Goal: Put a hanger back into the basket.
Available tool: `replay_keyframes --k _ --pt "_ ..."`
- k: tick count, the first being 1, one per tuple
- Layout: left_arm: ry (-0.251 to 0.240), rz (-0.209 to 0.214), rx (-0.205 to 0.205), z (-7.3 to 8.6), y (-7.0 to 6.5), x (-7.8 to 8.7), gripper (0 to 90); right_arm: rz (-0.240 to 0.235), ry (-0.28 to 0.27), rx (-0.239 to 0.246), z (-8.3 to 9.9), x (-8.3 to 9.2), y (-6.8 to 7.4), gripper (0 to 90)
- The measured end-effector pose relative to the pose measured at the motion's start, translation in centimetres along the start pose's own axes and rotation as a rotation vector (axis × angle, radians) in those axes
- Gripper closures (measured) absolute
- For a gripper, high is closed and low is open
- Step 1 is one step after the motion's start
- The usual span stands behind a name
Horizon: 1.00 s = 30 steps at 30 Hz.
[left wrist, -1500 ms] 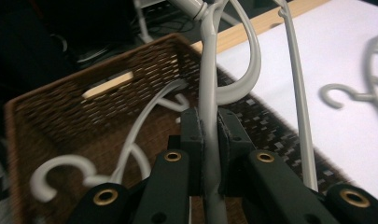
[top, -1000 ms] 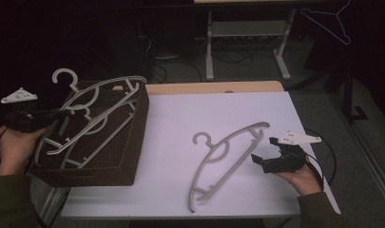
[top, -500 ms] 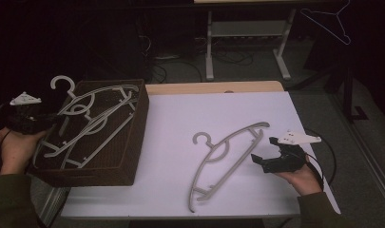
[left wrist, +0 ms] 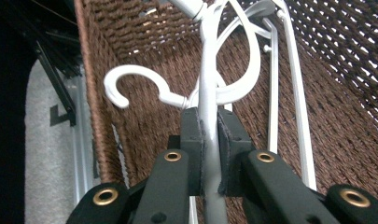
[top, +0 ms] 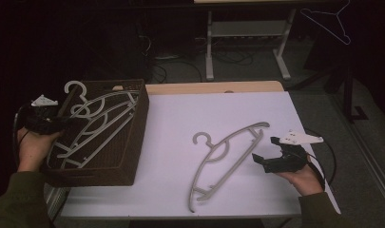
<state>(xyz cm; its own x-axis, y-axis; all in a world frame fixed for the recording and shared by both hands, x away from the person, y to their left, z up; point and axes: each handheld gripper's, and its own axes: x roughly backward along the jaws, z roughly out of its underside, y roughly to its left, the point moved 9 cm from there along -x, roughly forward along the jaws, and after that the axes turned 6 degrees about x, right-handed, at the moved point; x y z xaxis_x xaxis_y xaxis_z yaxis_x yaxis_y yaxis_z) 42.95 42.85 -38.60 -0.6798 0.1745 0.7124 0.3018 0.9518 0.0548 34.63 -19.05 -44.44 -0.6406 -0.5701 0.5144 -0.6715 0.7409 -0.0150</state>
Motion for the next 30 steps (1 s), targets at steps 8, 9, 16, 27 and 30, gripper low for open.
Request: replay_keyframes --k 8,9,16,27,30 --pt "0.040 0.017 0.031 1.7 0.2 -1.2 82.2 -0.004 0.002 0.002 0.0 -0.1 0.1 4.5" --pt "0.043 0.021 0.034 1.9 0.3 -1.3 81.9 -0.005 0.003 0.002 0.0 -0.2 0.1 4.4" --pt "-0.012 0.023 0.061 1.1 0.2 -0.7 53.1 -0.003 0.002 0.002 -0.1 -0.1 0.1 4.5" --pt "-0.114 0.164 0.061 -1.5 -3.8 -0.1 33.9 -0.001 -0.007 0.007 -0.3 0.0 0.2 4.5" --pt "-0.132 0.186 0.046 -2.4 -5.2 0.2 30.8 -0.005 -0.006 0.008 -0.4 0.0 0.3 4.4"
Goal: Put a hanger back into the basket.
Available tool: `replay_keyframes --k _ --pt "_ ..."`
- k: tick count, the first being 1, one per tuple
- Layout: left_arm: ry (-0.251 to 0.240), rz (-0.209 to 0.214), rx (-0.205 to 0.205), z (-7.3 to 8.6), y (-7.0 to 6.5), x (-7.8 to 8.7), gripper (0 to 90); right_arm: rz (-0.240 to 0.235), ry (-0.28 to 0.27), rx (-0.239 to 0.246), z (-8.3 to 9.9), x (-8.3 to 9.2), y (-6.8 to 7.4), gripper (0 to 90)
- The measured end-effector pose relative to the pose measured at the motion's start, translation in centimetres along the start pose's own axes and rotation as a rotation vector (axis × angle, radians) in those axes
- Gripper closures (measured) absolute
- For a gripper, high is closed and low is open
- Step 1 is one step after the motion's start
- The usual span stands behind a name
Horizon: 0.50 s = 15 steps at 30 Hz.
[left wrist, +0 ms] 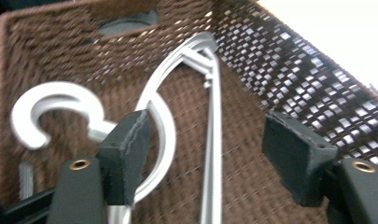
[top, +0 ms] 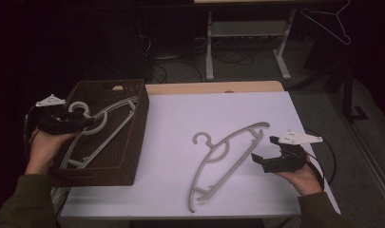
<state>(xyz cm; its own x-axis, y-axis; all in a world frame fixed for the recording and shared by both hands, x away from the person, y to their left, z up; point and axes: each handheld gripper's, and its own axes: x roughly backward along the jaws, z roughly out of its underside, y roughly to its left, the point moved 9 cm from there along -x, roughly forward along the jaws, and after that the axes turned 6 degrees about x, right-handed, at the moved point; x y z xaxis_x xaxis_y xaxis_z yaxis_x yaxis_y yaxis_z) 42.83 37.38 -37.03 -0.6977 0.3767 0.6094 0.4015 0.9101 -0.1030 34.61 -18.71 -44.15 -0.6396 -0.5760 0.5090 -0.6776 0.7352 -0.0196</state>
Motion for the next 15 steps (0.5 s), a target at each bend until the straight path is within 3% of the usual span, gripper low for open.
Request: replay_keyframes --k 10,15 --pt "-0.047 0.103 -0.016 -2.8 -6.1 -0.7 21.6 -0.009 0.000 0.003 -0.1 -0.1 0.2 4.5" --pt "-0.060 0.134 -0.041 -3.8 -9.3 -1.4 19.0 -0.009 -0.002 0.008 -0.1 -0.1 0.2 4.5"
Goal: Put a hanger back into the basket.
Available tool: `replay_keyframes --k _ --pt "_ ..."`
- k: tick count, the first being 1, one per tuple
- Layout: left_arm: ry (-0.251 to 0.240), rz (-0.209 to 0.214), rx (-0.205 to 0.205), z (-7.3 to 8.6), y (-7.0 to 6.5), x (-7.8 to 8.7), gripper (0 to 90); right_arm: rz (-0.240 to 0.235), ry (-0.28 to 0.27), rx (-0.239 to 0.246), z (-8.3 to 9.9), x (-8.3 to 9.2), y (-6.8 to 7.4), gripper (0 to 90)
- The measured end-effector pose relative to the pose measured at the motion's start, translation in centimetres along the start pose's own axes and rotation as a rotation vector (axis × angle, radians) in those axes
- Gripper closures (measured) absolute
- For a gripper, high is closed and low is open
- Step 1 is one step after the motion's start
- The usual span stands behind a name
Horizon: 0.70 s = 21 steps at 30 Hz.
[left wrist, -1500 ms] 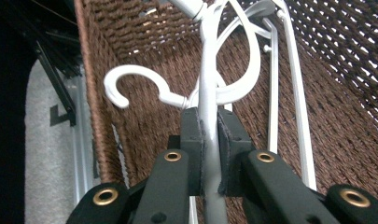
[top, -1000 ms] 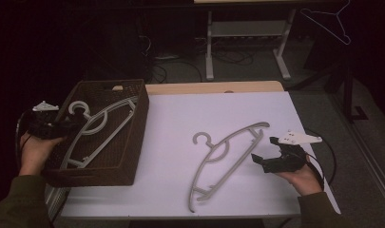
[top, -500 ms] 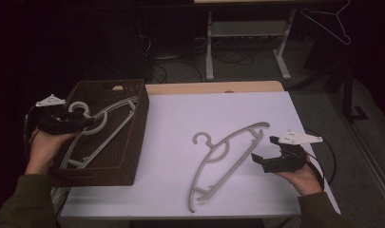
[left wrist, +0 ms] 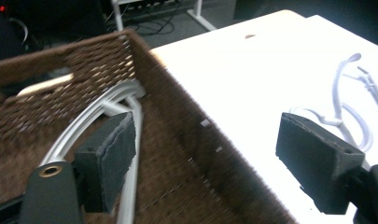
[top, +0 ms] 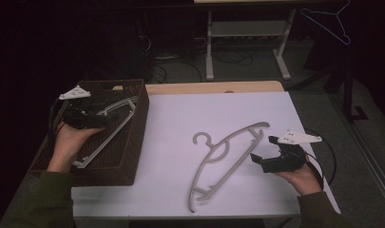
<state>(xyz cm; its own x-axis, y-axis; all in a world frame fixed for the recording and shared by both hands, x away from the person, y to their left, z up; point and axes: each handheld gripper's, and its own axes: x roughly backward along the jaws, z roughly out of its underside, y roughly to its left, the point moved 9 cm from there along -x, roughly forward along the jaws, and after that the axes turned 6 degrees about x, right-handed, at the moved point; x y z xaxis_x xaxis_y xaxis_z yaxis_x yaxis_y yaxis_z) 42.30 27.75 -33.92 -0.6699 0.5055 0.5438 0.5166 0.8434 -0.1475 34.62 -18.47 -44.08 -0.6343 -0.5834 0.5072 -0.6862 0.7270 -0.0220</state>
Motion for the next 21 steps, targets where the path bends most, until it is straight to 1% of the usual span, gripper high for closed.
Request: replay_keyframes --k 2,6,8,11,13,14,15,19,21 --pt "0.001 0.028 -0.010 -0.3 -1.2 -0.4 17.8 0.001 0.001 0.001 0.0 0.0 0.0 4.5" --pt "0.000 0.070 -0.032 -0.7 -3.4 -1.2 16.3 -0.001 0.000 0.002 0.0 0.0 0.0 4.5" --pt "-0.010 0.096 -0.032 -1.0 -4.5 -1.4 15.9 -0.002 0.000 0.000 -0.1 0.0 0.1 4.5" --pt "-0.021 0.122 -0.038 -1.2 -5.9 -1.9 14.8 -0.001 -0.002 0.005 -0.2 0.1 0.0 4.5" --pt "-0.023 0.144 -0.045 -1.2 -6.9 -2.2 14.3 -0.002 -0.007 0.001 -0.3 0.0 0.1 4.5" --pt "-0.028 0.154 -0.039 -1.1 -7.4 -2.4 14.0 -0.002 -0.007 0.002 -0.3 0.0 0.1 4.5" --pt "-0.025 0.161 -0.046 -1.0 -7.8 -2.6 13.8 -0.002 -0.007 0.004 -0.3 0.0 0.1 4.5" --pt "-0.025 0.201 -0.051 -0.4 -9.8 -3.4 13.6 -0.011 -0.011 0.007 -0.4 0.0 0.3 4.5" --pt "-0.021 0.215 -0.063 0.0 -10.6 -3.9 13.6 -0.013 -0.013 0.010 -0.4 -0.1 0.4 4.5"
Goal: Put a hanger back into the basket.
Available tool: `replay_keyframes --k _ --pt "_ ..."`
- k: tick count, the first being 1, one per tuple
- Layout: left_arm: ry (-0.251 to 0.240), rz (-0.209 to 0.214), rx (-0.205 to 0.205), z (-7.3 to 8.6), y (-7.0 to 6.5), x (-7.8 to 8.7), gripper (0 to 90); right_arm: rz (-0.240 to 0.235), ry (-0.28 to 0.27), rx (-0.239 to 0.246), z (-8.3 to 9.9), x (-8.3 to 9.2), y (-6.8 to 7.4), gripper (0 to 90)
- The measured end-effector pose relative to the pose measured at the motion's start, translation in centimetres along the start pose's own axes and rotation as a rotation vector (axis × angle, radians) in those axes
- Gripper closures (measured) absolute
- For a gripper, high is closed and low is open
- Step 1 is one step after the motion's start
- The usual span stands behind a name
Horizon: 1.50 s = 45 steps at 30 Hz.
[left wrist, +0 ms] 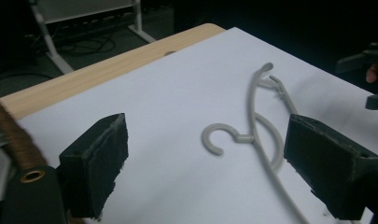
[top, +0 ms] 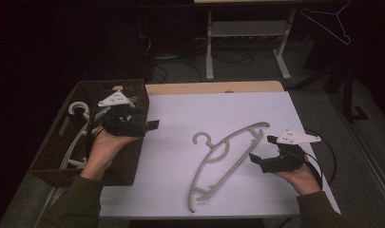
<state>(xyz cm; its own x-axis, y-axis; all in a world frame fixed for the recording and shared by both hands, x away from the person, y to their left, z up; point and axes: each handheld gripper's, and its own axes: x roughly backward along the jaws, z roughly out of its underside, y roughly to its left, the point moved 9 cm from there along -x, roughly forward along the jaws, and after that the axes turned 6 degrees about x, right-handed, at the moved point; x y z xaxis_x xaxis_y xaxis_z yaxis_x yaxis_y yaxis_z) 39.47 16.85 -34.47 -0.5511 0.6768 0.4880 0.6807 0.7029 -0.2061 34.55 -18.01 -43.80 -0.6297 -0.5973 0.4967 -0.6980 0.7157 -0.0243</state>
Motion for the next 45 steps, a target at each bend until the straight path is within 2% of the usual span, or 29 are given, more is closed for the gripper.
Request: replay_keyframes --k 6,12,18,21,24,28,31,35,40,45 --pt "0.018 0.052 -0.004 1.1 -2.2 -1.9 13.6 -0.002 -0.005 -0.002 -0.1 0.1 0.0 4.5" --pt "0.036 0.078 -0.014 2.5 -4.1 -3.4 13.9 -0.004 -0.004 -0.002 -0.1 0.0 0.0 4.5" --pt "0.058 0.112 -0.019 4.5 -5.3 -4.8 16.4 -0.005 0.000 -0.007 0.0 0.0 0.0 4.6" --pt "0.089 0.114 -0.035 5.8 -5.6 -5.6 21.6 -0.005 0.004 -0.003 0.1 -0.1 0.0 4.5" --pt "0.101 0.126 -0.045 6.8 -6.1 -6.3 33.8 -0.007 0.011 -0.002 0.3 -0.2 0.1 4.6" --pt "0.124 0.159 -0.063 7.8 -7.2 -7.4 57.8 -0.011 0.013 0.006 0.4 -0.4 0.3 4.7" --pt "0.169 0.188 -0.088 8.8 -8.1 -8.1 74.0 -0.010 0.016 0.005 0.5 -0.5 0.3 4.7" --pt "0.205 0.223 -0.107 9.7 -9.1 -8.7 89.5 -0.011 0.019 0.004 0.5 -0.6 0.3 4.8" --pt "0.245 0.240 -0.134 10.8 -10.4 -9.7 90.0 -0.014 0.020 0.011 0.6 -0.6 0.4 4.8" --pt "0.306 0.254 -0.177 12.6 -11.5 -11.0 90.0 -0.016 0.026 0.010 0.6 -0.7 0.5 4.8"
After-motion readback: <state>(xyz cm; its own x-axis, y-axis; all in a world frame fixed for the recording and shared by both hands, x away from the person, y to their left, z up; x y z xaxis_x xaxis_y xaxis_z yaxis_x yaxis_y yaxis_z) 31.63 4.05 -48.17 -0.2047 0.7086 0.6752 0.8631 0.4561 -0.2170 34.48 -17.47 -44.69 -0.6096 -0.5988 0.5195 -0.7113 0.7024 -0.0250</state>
